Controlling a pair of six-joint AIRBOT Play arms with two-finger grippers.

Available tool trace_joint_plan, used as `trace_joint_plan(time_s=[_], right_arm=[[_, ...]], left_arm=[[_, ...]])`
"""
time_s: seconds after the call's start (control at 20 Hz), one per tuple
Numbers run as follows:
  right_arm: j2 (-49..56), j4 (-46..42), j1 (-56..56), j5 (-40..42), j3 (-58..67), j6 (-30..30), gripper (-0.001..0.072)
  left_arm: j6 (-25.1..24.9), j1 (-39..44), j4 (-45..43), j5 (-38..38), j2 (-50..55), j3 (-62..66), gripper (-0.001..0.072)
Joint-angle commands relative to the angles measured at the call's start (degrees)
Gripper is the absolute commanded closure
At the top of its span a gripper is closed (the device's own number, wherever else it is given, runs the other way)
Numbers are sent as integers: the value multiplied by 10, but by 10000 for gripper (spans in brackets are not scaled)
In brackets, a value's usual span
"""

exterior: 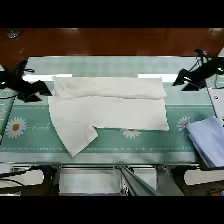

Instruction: Fold the shirts.

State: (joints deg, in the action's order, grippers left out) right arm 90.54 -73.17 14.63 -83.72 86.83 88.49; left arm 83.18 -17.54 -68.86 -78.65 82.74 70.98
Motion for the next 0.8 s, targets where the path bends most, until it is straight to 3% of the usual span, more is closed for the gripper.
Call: trace_joint_plan(time_s=[0.0, 0.15, 0.35, 0.45, 0.55, 0.75], right_arm=[[-156, -73, 50, 74, -139, 21, 89], [-334, 48, 81, 202, -377, -5, 89], [-480, 203, 79, 223, -588, -64, 89], [-499, 208, 79, 213, -633, -68, 89], [-501, 206, 79, 203, -657, -71, 89], [-501, 210, 79, 205, -664, -73, 89]], left_arm=[[-17, -80, 31, -19, -102, -121, 6], [-46, -135, 64, 59, -205, -303, 6], [-104, -175, 230, 130, -270, -452, 7], [-143, -170, 252, 143, -265, -476, 7], [-150, -159, 244, 148, -265, -484, 7], [-132, -153, 217, 156, -262, -484, 7]])
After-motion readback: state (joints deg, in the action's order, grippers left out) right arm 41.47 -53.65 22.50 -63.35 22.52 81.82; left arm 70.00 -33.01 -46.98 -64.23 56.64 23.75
